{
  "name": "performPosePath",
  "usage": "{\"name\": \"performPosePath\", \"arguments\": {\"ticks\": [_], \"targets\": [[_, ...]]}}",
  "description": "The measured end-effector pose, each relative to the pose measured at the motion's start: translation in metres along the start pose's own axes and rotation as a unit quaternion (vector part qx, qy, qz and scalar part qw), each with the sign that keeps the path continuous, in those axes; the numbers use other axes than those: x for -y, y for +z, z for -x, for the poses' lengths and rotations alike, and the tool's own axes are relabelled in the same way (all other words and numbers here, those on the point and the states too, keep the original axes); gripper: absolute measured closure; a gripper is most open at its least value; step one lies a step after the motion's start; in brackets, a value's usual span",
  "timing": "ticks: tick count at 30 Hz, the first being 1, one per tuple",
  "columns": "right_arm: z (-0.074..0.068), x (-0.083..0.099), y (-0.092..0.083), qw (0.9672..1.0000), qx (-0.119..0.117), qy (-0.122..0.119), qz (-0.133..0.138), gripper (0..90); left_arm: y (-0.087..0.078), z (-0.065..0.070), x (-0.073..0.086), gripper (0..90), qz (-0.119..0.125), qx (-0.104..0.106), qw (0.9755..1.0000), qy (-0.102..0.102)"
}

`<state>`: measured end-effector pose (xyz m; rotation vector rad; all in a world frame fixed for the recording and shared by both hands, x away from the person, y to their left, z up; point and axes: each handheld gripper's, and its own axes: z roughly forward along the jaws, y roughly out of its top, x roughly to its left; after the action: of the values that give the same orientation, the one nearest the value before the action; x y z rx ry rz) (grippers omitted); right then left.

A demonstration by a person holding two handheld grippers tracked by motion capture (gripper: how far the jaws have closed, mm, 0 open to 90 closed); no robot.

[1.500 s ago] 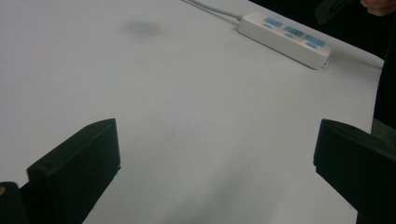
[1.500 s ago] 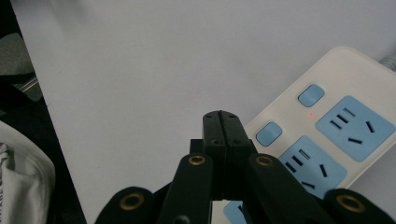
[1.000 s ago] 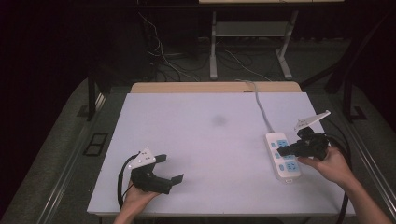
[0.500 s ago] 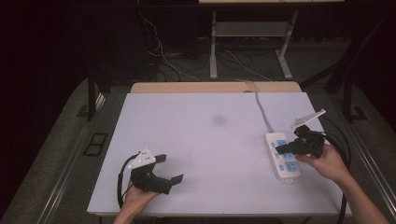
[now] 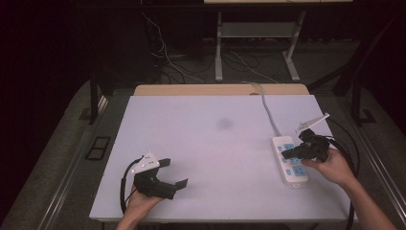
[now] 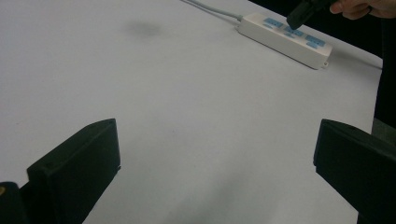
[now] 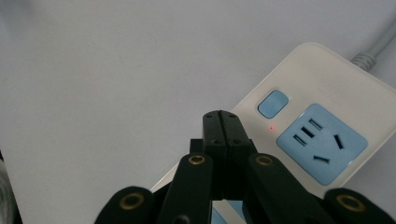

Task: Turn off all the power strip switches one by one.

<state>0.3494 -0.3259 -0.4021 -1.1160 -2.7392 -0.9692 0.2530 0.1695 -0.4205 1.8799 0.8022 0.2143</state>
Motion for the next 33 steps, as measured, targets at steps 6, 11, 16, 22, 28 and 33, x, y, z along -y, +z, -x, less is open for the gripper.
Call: {"name": "performPosePath", "arguments": {"ticks": [6, 11, 16, 22, 28, 33], "targets": [[0.0016, 0.0041, 0.0066, 0.9999, 0.009, 0.001, -0.01, 90.0, 0.0003, 0.0002, 0.0001, 0.0, -0.001, 0.0, 1.0, 0.0], [0.0024, 0.0069, 0.007, 1.0, 0.002, 0.005, 0.0, 90.0, 0.0005, 0.0004, 0.0002, 0.0, -0.002, 0.001, 1.0, 0.0], [0.0023, 0.0082, 0.0072, 1.0, 0.003, 0.003, 0.005, 90.0, 0.0006, 0.0007, 0.0002, 0.0, -0.002, 0.001, 1.0, 0.001], [-0.0001, 0.0083, 0.0072, 0.9999, 0.01, 0.0, 0.005, 90.0, 0.001, 0.0012, 0.0001, 0.0, -0.002, 0.002, 1.0, 0.001], [0.0022, 0.0088, 0.0073, 0.9999, 0.005, 0.015, 0.006, 90.0, 0.001, 0.0017, -0.0002, 0.0, -0.003, 0.001, 1.0, 0.002], [0.0013, 0.0093, 0.0079, 0.9998, 0.008, 0.016, 0.006, 90.0, 0.001, 0.0019, -0.001, 0.0, -0.001, 0.002, 1.0, 0.002]]}}
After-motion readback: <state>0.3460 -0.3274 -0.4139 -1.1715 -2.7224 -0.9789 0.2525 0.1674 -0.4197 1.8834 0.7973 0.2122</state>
